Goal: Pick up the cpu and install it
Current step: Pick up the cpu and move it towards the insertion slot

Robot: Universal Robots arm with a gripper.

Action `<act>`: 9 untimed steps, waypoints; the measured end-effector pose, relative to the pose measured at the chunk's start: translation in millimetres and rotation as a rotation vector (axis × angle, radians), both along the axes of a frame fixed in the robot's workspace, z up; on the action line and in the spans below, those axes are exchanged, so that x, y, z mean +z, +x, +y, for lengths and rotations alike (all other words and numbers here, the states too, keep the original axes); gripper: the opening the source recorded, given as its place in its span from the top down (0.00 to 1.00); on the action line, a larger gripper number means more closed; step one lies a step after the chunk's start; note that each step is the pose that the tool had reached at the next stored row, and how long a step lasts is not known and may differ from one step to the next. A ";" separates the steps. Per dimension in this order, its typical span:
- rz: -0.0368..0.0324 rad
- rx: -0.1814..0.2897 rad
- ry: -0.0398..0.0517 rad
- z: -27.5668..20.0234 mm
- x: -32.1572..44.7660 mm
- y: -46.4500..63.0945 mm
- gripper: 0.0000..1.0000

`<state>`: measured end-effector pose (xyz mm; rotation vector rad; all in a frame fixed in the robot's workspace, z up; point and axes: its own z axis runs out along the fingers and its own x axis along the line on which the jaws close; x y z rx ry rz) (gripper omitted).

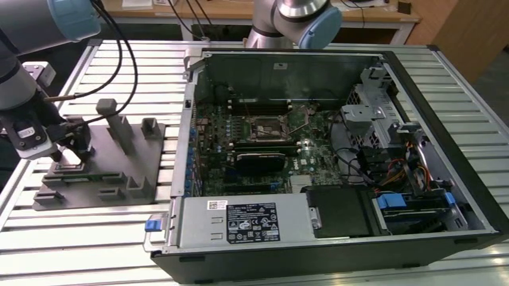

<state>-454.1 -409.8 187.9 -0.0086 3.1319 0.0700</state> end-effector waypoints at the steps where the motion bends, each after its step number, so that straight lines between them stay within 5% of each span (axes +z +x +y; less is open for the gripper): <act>1: 0.0001 0.000 -0.0001 0.0 0.1 0.0 0.47; 9: 0.0002 0.000 0.0000 0.0 5.0 0.0 0.47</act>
